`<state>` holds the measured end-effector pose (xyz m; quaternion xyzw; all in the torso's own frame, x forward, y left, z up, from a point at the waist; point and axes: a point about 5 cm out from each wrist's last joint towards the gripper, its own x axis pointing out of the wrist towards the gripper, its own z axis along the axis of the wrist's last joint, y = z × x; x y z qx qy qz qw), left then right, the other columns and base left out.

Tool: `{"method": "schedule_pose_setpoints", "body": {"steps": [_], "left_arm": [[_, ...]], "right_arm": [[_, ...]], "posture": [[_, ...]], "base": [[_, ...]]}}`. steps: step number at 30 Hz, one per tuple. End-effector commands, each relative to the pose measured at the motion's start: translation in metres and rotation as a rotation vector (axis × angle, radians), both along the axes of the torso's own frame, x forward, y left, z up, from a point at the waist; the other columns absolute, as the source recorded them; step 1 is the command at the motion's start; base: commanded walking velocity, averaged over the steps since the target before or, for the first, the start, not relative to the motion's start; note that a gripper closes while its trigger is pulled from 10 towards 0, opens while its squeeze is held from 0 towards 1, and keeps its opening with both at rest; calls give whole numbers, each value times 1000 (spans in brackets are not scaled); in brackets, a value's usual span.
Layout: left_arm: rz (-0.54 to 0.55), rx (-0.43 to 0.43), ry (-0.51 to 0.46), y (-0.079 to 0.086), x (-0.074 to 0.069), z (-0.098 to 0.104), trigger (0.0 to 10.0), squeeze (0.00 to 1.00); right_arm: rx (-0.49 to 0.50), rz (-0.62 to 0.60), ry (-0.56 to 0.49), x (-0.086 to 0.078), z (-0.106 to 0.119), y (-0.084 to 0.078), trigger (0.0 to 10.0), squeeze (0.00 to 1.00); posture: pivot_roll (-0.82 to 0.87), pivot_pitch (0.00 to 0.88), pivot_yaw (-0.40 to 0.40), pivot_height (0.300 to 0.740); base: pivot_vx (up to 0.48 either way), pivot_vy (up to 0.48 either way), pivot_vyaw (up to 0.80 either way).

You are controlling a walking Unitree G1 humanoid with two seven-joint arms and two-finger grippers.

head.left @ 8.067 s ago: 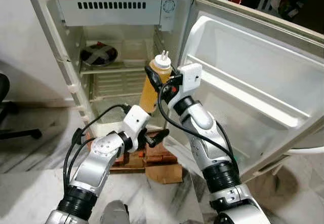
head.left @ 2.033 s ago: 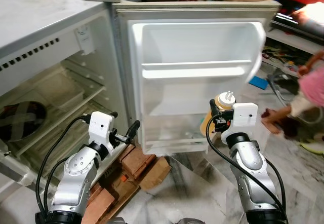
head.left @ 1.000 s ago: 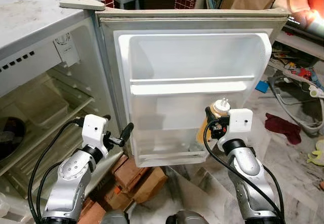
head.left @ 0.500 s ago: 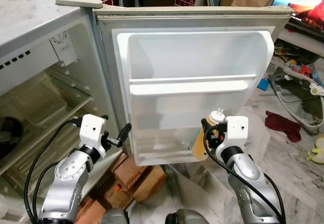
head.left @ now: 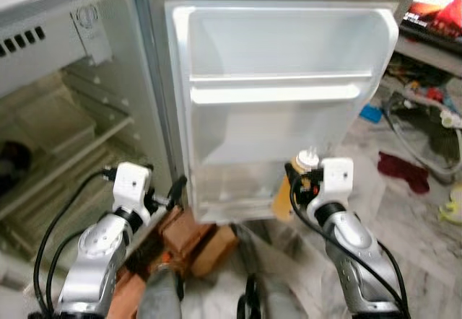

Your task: Restocking fridge

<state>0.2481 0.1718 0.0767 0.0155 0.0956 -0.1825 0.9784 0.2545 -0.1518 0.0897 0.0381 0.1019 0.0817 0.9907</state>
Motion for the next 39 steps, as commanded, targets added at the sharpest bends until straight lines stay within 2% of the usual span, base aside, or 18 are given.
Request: {"method": "schedule_pose_setpoints", "body": {"steps": [1,12,16,39], "left_arm": [[-4,5,-10,-1,2,3,10000,0],[19,5,-34,0,5,6,10000,0],[20,-1,-45,-1,6,8,10000,0],[20,-1,-45,-1,6,8,10000,0]], "right_arm": [[-12,-7,-17,2,4,-4,10000,0],[-67,20,-66,11,9,-5,10000,0],[-171,105,-143,15,14,2,10000,0],[-171,105,-143,15,14,2,10000,0]], "posture": [[-12,75,-77,633],[-12,82,-74,633],[-11,85,-75,633],[-11,85,-75,633]], "base": [[0,0,0],[0,0,0],[0,0,0],[0,0,0]]}}
